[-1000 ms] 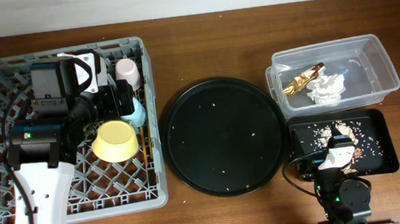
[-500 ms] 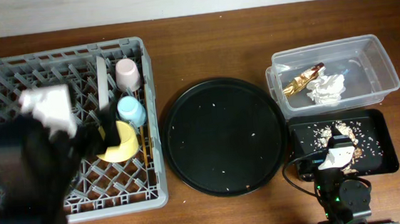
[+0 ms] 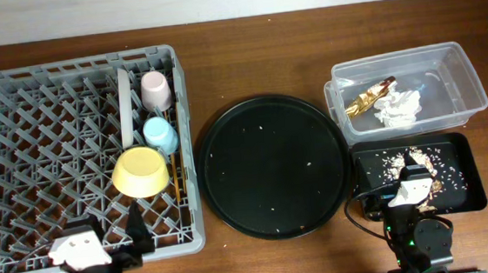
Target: Sort waste into correct bins and load items into the dishwasher rack
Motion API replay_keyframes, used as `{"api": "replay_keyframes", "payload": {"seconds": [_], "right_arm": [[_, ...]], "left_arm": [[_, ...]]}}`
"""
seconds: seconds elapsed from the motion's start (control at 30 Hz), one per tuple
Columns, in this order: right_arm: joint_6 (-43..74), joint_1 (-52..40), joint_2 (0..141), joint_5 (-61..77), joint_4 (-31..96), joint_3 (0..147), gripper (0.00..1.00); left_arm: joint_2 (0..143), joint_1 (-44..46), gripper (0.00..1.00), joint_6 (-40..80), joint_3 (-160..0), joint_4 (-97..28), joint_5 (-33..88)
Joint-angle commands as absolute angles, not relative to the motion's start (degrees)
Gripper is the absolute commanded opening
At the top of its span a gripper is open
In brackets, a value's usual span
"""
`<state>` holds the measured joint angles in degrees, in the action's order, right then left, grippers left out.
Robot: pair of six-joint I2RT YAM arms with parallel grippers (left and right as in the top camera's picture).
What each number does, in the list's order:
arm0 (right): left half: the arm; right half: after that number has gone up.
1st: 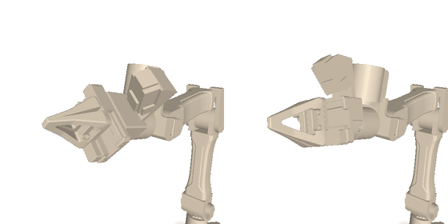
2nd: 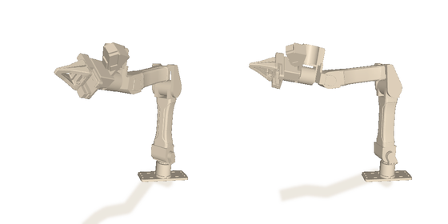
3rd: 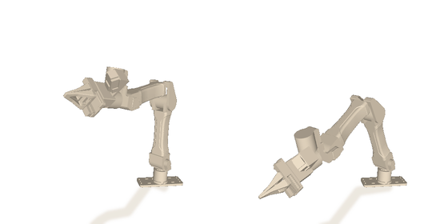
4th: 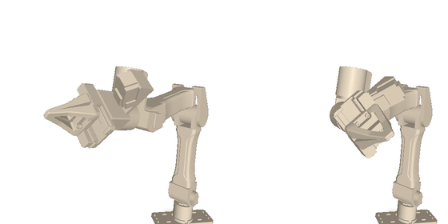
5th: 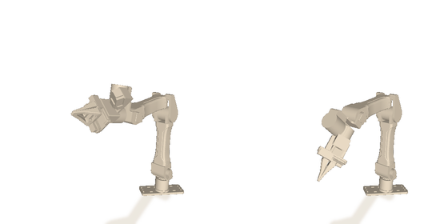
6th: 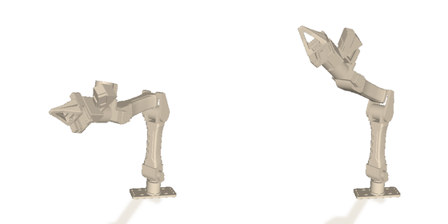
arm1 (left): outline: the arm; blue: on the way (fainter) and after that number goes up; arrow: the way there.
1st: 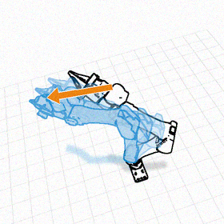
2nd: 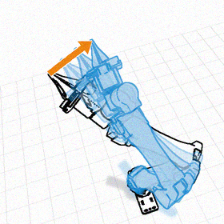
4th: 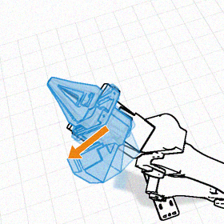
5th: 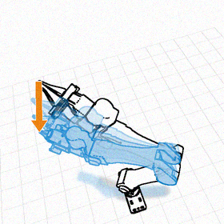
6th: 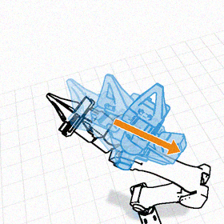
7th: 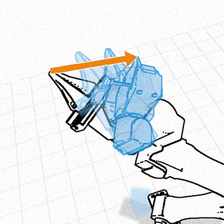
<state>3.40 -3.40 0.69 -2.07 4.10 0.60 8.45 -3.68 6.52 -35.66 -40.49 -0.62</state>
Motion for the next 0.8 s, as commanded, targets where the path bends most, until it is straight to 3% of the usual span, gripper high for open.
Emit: {"api": "replay_keyframes", "payload": {"seconds": [0.0, 0.1, 0.27, 0.4, 0.77], "right_arm": [[3.22, -3.03, 0.21, -2.17, 4.56, 0.32, 0.99], [3.22, -3.03, 0.21, -2.17, 4.56, 0.32, 0.99], [3.22, -3.03, 0.21, -2.17, 4.56, 0.32, 0.99], [3.22, -3.03, 0.21, -2.17, 4.56, 0.32, 0.99], [3.22, -3.03, 0.21, -2.17, 4.56, 0.32, 0.99]], "left_arm": [[2.61, -3.92, 0.99, 6.81, -24.47, -20.62, 2.28], [0.62, -3.40, 0.99, 6.81, -16.10, 1.91, 3.68], [0.54, -0.30, 0.99, 6.79, -4.95, 21.45, 3.20], [0.32, 0.89, 0.99, 6.79, -0.34, 21.56, 3.20], [0.32, 3.01, 0.99, 5.08, -0.51, -3.88, -9.89]]}}
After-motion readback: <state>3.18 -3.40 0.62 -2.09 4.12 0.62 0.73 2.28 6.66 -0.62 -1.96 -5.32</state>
